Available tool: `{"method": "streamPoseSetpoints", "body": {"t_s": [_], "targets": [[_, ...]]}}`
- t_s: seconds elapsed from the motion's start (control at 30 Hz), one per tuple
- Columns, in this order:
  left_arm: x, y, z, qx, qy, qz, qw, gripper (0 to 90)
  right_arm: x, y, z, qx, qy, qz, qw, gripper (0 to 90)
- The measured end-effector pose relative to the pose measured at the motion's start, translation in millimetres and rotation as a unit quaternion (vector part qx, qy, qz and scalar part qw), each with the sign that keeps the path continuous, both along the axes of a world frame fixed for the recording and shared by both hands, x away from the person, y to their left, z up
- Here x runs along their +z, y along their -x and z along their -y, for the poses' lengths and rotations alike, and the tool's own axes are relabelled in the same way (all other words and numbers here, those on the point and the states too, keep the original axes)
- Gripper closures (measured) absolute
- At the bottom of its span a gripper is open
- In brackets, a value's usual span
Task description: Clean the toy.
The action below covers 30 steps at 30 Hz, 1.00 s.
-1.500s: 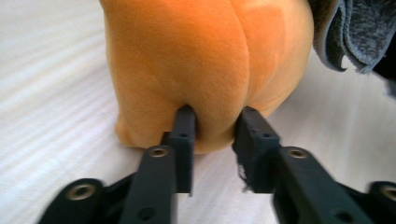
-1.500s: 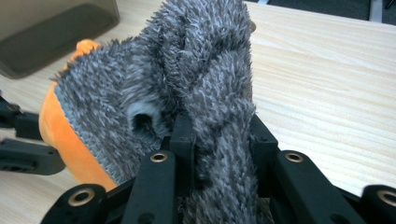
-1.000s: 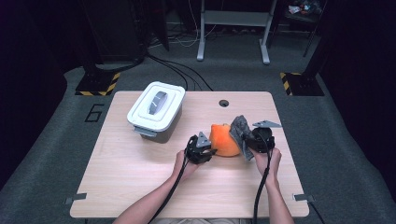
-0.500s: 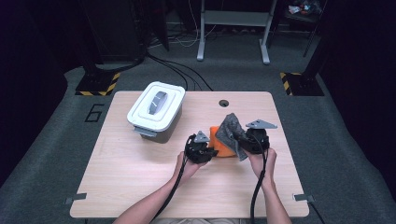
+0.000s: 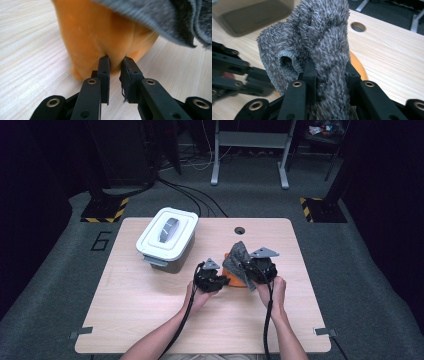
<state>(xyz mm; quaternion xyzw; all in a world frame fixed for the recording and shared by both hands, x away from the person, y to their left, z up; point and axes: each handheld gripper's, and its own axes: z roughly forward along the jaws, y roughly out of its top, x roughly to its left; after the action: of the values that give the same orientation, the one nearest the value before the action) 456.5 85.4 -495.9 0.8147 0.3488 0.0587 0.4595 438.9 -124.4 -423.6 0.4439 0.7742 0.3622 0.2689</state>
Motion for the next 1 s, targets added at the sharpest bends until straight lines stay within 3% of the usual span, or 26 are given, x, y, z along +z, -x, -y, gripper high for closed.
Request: {"method": "streamPoseSetpoints", "body": {"t_s": [0.1, 0.17, 0.3, 0.37, 0.43, 0.53, 0.6, 0.7, 0.8, 1.0], "targets": [[-5.6, -2.4, -1.8, 0.001, -0.001, -0.009, 1.0000, 78.9, -2.7, -0.8, 14.4, -0.017, -0.008, -0.003, 0.9998, 69.7], [-7.8, -2.6, -2.5, 0.000, 0.002, -0.011, 0.9999, 77.6, -4.1, -2.4, 23.8, -0.018, -0.028, -0.009, 0.9994, 69.7], [1.5, 4.1, -0.1, 0.000, -0.005, 0.026, 0.9996, 62.1, -5.6, -3.5, 25.5, -0.014, -0.038, -0.014, 0.9991, 69.7], [7.7, 8.4, 4.4, -0.001, -0.021, 0.054, 0.9983, 50.5, -6.0, -5.0, 22.4, -0.009, -0.032, -0.010, 0.9994, 69.7], [11.7, 9.4, 9.9, -0.007, -0.038, 0.070, 0.9968, 43.2, -6.1, -5.6, 18.5, -0.005, -0.032, -0.012, 0.9994, 69.8], [10.6, 5.9, 17.8, -0.008, -0.064, 0.087, 0.9941, 39.7, -6.7, -6.7, 14.6, -0.001, -0.031, -0.011, 0.9995, 69.9], [6.8, 3.4, 20.0, -0.004, -0.067, 0.094, 0.9933, 45.4, -7.0, -7.4, 13.7, 0.002, -0.030, -0.012, 0.9995, 69.9], [2.5, 1.1, 18.5, 0.000, -0.047, 0.089, 0.9949, 60.7, -7.5, -7.6, 11.9, 0.002, -0.028, -0.013, 0.9995, 69.9], [1.7, -0.2, 16.3, -0.002, -0.042, 0.081, 0.9958, 70.9, -7.4, -8.1, 11.0, 0.003, -0.024, -0.011, 0.9996, 69.9], [0.4, -0.9, 14.3, -0.003, -0.037, 0.079, 0.9961, 76.6, -7.0, -7.4, 18.4, -0.009, -0.028, -0.014, 0.9995, 69.8]]}}
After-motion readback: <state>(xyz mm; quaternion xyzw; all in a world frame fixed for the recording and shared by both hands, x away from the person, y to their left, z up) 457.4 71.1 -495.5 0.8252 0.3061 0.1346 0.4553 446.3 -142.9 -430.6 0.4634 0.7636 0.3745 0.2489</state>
